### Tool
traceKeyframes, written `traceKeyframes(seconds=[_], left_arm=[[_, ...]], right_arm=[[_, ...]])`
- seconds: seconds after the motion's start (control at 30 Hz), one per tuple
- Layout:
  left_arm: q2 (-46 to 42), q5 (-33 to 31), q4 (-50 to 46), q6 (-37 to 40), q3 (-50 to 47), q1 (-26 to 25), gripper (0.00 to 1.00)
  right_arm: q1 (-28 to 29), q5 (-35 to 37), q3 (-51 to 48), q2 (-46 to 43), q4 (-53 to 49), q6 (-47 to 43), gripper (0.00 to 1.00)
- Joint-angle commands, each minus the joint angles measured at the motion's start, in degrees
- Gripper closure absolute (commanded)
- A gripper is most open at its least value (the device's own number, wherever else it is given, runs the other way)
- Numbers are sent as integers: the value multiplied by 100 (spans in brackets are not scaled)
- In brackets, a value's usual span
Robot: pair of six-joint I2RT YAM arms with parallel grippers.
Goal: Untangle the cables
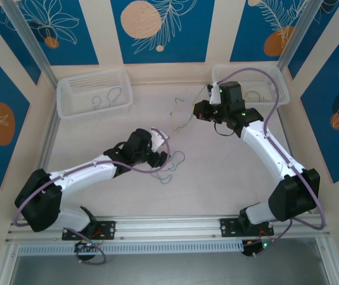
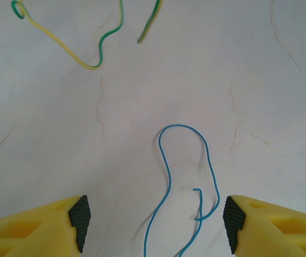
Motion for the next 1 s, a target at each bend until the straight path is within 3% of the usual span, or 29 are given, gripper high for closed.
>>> traceKeyframes(seconds=[0.0, 0.2, 0.5, 0.7, 0.97], left_arm=[[-1, 38, 127, 76, 229, -60, 32], [-40, -15, 308, -4, 85, -61, 33], [-98, 115, 315, -53, 229, -69, 33], [-248, 137, 345, -122, 107, -69, 33], [-530, 67, 301, -102, -17, -67, 33]], right_arm=[[-197, -273, 460, -304, -171, -296, 100], [-713, -511, 994, -364, -282, -616, 100], [-2212, -849, 1182, -76, 648, -334, 100], [-3046, -1504, 2269, 913, 99, -188, 100], [-3501, -1921, 2996, 1926, -121, -211, 100]])
